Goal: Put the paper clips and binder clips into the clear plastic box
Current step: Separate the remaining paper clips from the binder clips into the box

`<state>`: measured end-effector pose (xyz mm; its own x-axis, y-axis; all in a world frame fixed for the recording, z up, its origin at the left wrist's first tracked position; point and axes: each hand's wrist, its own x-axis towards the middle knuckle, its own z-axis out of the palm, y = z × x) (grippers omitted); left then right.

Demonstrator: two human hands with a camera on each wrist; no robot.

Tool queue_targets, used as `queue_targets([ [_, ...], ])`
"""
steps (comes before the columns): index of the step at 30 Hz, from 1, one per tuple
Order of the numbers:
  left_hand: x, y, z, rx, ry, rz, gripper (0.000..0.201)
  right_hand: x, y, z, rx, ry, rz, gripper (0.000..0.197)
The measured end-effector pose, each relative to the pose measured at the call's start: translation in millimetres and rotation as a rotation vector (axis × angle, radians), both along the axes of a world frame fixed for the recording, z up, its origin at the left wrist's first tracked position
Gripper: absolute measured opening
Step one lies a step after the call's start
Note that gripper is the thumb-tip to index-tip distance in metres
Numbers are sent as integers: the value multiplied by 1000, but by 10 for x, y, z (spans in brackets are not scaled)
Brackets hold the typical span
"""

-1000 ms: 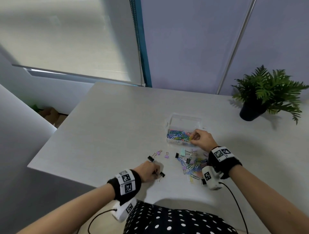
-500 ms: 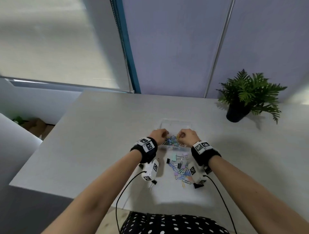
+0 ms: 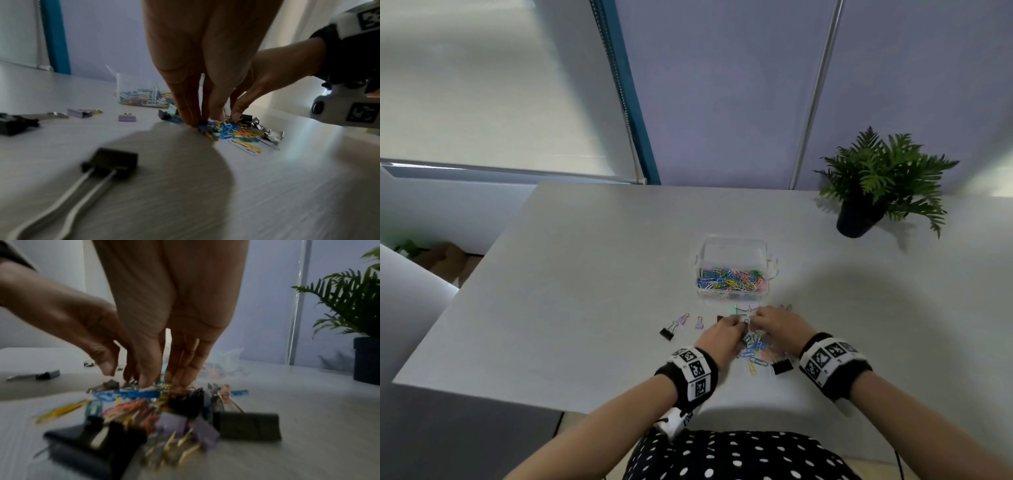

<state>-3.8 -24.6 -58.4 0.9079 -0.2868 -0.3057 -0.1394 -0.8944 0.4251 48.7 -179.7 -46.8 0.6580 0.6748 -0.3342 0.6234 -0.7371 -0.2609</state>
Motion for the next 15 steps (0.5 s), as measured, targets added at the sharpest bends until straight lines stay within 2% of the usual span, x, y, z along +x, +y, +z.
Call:
queue_targets([
  [3, -5, -136, 0, 14, -16, 97, 29, -74, 43, -46, 20, -14, -17, 29],
  [7, -1, -223, -50, 46, -20, 169, 48, -70, 80, -75, 75, 41, -90, 28],
  [9, 20, -212, -70, 51, -27, 175, 42, -69, 87, -56, 101, 42, -108, 14],
  [13, 74, -115, -28, 51, -31, 163, 32, -66, 64, -38, 92, 39, -126, 22],
  [15, 98, -50, 0, 44, -15, 154, 31, -54, 36, -43, 101, 48, -151, 18],
])
